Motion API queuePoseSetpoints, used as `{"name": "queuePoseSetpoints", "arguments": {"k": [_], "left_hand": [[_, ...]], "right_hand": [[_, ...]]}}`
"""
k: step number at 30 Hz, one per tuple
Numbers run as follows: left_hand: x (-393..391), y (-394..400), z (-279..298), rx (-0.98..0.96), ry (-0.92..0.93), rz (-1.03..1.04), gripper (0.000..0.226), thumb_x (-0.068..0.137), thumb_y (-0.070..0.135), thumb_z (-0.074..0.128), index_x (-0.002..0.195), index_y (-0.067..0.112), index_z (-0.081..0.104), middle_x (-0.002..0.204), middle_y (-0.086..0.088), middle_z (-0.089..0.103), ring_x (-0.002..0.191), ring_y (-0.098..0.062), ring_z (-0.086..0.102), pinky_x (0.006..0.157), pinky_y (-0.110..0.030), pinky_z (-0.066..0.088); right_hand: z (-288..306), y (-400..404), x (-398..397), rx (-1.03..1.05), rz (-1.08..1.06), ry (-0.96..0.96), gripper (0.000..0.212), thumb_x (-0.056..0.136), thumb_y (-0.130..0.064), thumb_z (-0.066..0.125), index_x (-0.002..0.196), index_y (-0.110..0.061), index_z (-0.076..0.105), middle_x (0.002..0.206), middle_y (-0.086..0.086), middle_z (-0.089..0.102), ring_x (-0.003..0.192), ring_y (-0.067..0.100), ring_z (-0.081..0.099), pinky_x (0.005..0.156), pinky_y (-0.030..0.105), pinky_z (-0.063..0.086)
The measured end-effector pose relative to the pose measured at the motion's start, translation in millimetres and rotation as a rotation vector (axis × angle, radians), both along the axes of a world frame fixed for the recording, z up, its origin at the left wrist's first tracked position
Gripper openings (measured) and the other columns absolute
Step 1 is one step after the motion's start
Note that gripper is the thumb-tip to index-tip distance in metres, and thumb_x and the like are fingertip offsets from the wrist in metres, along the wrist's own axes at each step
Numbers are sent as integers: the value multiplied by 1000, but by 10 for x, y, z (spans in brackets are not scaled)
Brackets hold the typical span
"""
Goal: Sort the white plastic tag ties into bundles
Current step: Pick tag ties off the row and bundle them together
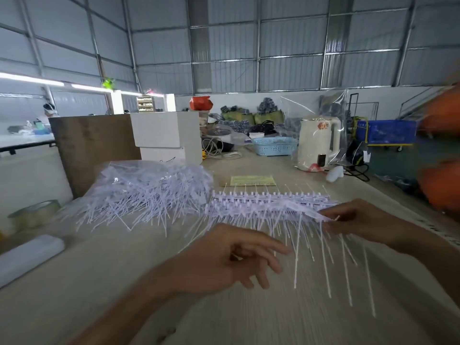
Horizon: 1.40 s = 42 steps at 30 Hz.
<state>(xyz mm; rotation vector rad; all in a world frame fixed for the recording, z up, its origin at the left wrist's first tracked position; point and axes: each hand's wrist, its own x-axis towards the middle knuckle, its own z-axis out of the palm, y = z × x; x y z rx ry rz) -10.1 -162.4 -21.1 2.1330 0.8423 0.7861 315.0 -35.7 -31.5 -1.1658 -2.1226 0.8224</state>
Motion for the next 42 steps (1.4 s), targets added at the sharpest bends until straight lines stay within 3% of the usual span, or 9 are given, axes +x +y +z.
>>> {"name": "queuePoseSetpoints", "arguments": {"k": [5, 9, 13, 18, 26, 29, 34, 38, 42], "left_hand": [[-113, 233, 275, 148, -247, 30, 26, 100, 12, 57, 123, 19, 69, 98, -7, 77, 79, -23, 74, 62, -30, 59], [-180, 894, 20, 371, 169, 465, 43, 94, 11, 67, 133, 28, 61, 122, 5, 69, 109, -6, 64, 96, -33, 52], [-74, 1352, -267, 196, 487, 365, 69, 90, 31, 73, 151, 27, 40, 154, 2, 44, 138, -13, 43, 108, -23, 29], [252, 1532, -320, 385, 440, 434, 42, 91, 14, 65, 133, 21, 62, 128, -6, 66, 112, -25, 62, 95, -43, 52], [141, 1234, 239, 632, 308, 452, 27, 92, 23, 67, 118, 28, 72, 97, 5, 67, 82, -9, 58, 76, -33, 51], [10, 1037, 268, 602, 326, 355, 26, 89, 27, 73, 115, 27, 73, 90, 20, 65, 78, 6, 58, 71, -17, 48], [-269, 936, -187, 435, 420, 360, 26, 91, 18, 72, 117, 23, 72, 96, 11, 71, 80, -4, 64, 76, -30, 56], [-530, 975, -255, 232, 322, 349, 40, 89, 8, 72, 116, 38, 66, 77, 30, 64, 72, 4, 61, 67, -10, 43], [-673, 939, -183, 76, 269, 291, 53, 88, 11, 69, 122, 51, 63, 93, 23, 66, 90, 2, 61, 77, -18, 43]], "right_hand": [[-44, 117, 265, -51, -14, -54, 38, 71, -55, 74, 106, -42, 77, 96, -29, 72, 70, 6, 64, 63, 23, 55], [-72, 120, 345, 49, 6, 111, 37, 80, -44, 73, 118, -46, 70, 120, -16, 71, 106, 3, 68, 82, 16, 53], [-159, 101, 281, 106, 47, 131, 36, 85, -33, 72, 119, -43, 71, 128, -20, 65, 123, -1, 58, 90, 7, 45], [-116, 46, 326, 165, 100, 134, 35, 91, -24, 67, 124, -37, 70, 128, -12, 68, 122, 5, 60, 95, 12, 45], [-113, -27, 391, 109, -112, 180, 28, 81, -38, 67, 108, -35, 77, 109, -10, 74, 92, 17, 70, 75, 30, 58], [-154, -4, 362, 51, -127, 156, 22, 78, -40, 71, 94, -28, 79, 96, -7, 74, 80, 18, 67, 68, 28, 56], [-232, 4, 309, -46, -67, 151, 11, 84, -29, 73, 88, -19, 77, 88, 3, 72, 74, 14, 65, 67, 24, 55], [-275, -25, 271, -132, 1, 273, 13, 80, -15, 74, 92, -11, 77, 91, 8, 72, 81, 15, 65, 73, 21, 54], [-279, -51, 172, -167, -60, 467, 25, 74, -6, 75, 98, -13, 80, 110, 3, 75, 101, 13, 71, 78, 14, 53]]}}
